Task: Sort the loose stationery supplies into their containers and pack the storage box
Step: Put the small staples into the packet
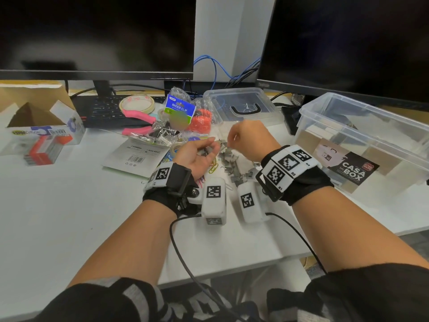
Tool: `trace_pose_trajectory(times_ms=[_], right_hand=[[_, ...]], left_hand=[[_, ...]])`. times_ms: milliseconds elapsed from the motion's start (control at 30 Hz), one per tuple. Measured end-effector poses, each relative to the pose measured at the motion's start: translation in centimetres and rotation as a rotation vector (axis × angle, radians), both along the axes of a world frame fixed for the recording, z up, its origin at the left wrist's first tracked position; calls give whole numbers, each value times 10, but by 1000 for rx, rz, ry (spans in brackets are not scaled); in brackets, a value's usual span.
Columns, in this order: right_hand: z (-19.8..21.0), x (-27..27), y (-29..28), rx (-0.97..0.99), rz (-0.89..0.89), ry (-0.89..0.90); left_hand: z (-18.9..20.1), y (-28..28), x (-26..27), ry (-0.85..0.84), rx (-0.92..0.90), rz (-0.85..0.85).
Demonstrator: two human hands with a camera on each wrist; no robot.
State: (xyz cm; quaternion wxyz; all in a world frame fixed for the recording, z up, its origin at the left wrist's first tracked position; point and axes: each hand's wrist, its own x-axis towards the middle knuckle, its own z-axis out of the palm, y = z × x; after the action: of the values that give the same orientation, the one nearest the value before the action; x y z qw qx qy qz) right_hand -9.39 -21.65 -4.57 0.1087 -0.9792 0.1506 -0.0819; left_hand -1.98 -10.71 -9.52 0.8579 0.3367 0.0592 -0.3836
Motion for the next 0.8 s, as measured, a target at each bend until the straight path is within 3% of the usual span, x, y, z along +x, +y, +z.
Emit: trace_pose_trajectory(times_ms=[100, 167, 800], right_hand=[[-1, -6, 5, -17, 105, 260], [-2, -6, 8, -33, 145, 335], [-4, -2, 11, -107, 266, 348]], left_hand=[[0, 0, 2, 9, 1, 32], [0, -1, 0, -2, 12, 33], [-3, -2, 1, -17, 4, 31]])
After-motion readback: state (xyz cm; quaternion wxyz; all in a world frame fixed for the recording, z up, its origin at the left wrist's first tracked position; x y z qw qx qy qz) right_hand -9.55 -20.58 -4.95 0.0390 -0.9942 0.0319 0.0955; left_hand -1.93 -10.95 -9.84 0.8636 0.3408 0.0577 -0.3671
